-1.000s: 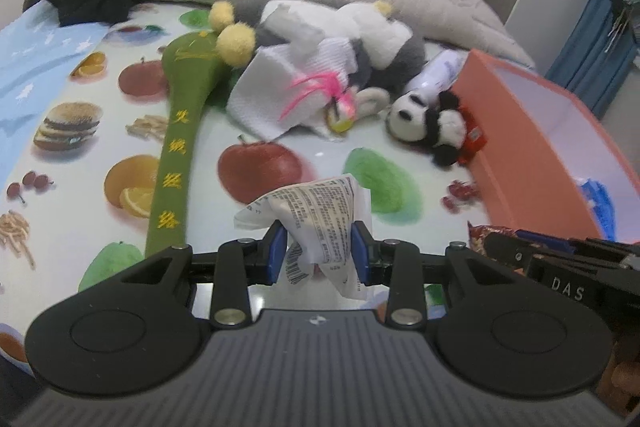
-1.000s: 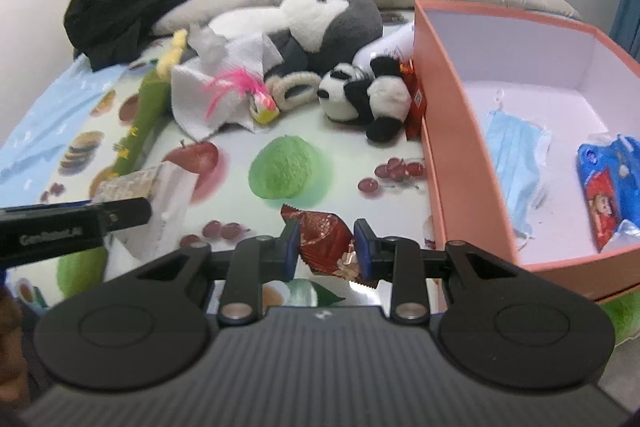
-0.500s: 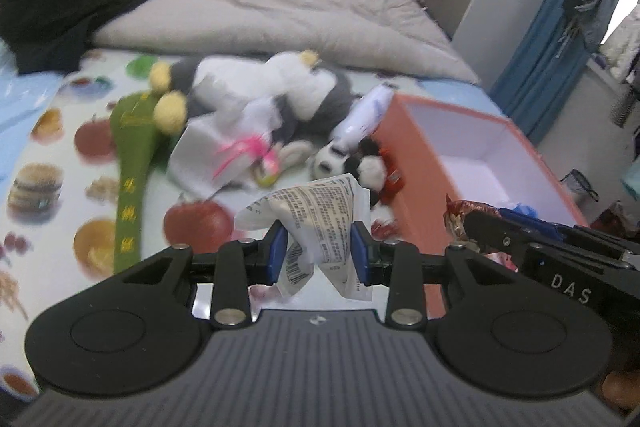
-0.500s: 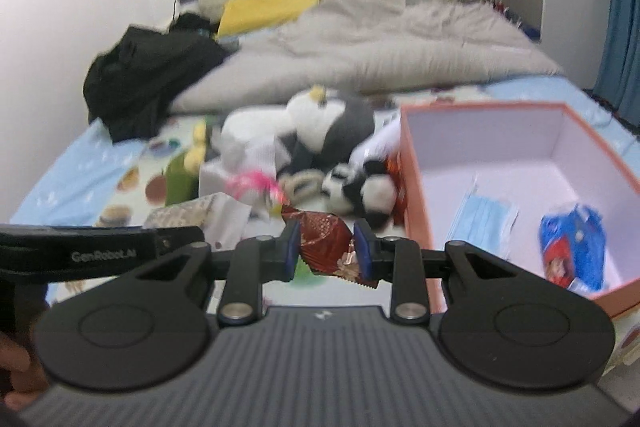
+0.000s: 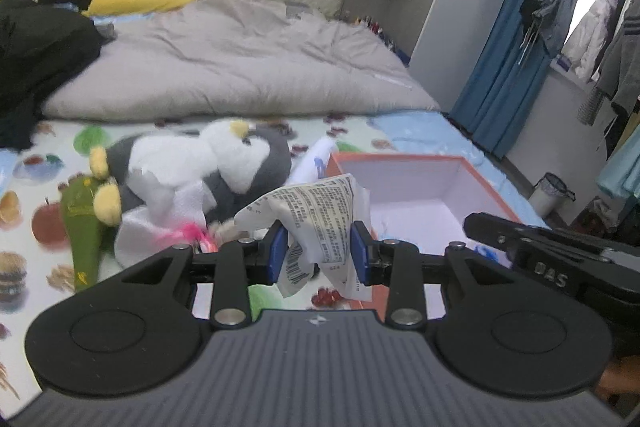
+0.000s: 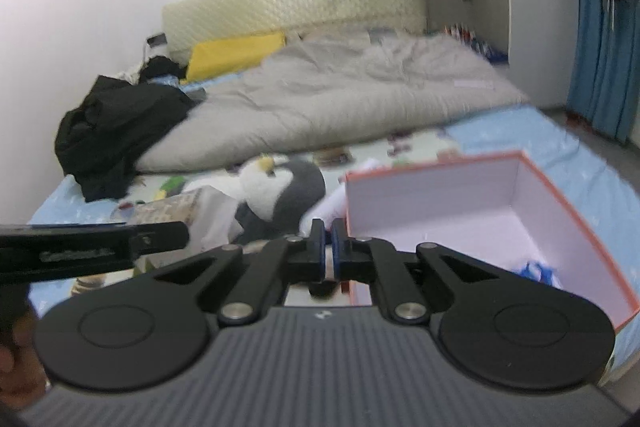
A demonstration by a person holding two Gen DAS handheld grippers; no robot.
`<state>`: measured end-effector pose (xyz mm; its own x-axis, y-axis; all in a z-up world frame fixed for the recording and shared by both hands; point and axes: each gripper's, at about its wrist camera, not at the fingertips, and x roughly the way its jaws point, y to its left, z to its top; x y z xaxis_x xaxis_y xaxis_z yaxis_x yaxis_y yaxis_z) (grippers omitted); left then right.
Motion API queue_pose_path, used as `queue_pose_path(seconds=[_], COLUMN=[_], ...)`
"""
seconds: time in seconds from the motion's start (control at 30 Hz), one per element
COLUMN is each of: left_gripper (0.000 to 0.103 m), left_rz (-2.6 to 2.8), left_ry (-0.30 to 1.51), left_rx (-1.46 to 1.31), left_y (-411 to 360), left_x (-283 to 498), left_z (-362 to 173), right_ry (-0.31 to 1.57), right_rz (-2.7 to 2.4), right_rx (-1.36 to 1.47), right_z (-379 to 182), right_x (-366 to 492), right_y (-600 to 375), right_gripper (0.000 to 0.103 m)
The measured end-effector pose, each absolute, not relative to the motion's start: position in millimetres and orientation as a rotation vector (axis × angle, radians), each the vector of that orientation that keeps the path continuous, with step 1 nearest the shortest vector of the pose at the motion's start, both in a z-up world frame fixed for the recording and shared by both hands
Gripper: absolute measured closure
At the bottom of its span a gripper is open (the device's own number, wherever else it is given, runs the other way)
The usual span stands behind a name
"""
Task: Organize soft objects
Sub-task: 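Lift the white wrapper with the left gripper while the right gripper regrasps the red wrapper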
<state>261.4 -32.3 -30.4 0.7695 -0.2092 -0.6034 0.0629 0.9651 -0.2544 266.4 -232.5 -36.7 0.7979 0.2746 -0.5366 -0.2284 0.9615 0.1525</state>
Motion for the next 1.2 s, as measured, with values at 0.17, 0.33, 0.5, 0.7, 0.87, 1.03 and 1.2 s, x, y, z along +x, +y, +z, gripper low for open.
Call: queue_pose_path(seconds=[0.17,0.33,0.5,0.7,0.87,1.03,1.2], left_gripper=[0.063,0.063,0.063,0.063,0.063,0.063,0.063], left_rz=[-0.132,-0.106,-0.074,-0.051,-0.031,-0.010,-0.001], left_ry=[0.742,0.791,0.830,0.874,0.905,0.923,0.927], left_rx=[-0.225,-0.217,-0.218,-0.236,-0.257,-0.261,-0.248], left_y=[-31,-19,-7,1,9,16,21], left_x=[254,245,233,214,200,192,187], left_z=[-63,-95,-123,-152,-171,-183,-187], right_ry=[0.657,0.708,0.748,0.815,0.879,0.922,0.954], right_rz=[0.277,0.298,0.360,0.386,0.394,0.391,0.350], right_rx=[0.119,0.127,0.138,0.204,0.258,0.274,0.326], right_z=[-70,-99,-121,-151,-174,-191,-207], right_x=[262,244,224,204,198,201,210], right_y=[-242,-242,-229,-216,-206,-195,-194], right_gripper=[0.097,0.097,0.097,0.094,0.060,0.060,0.060])
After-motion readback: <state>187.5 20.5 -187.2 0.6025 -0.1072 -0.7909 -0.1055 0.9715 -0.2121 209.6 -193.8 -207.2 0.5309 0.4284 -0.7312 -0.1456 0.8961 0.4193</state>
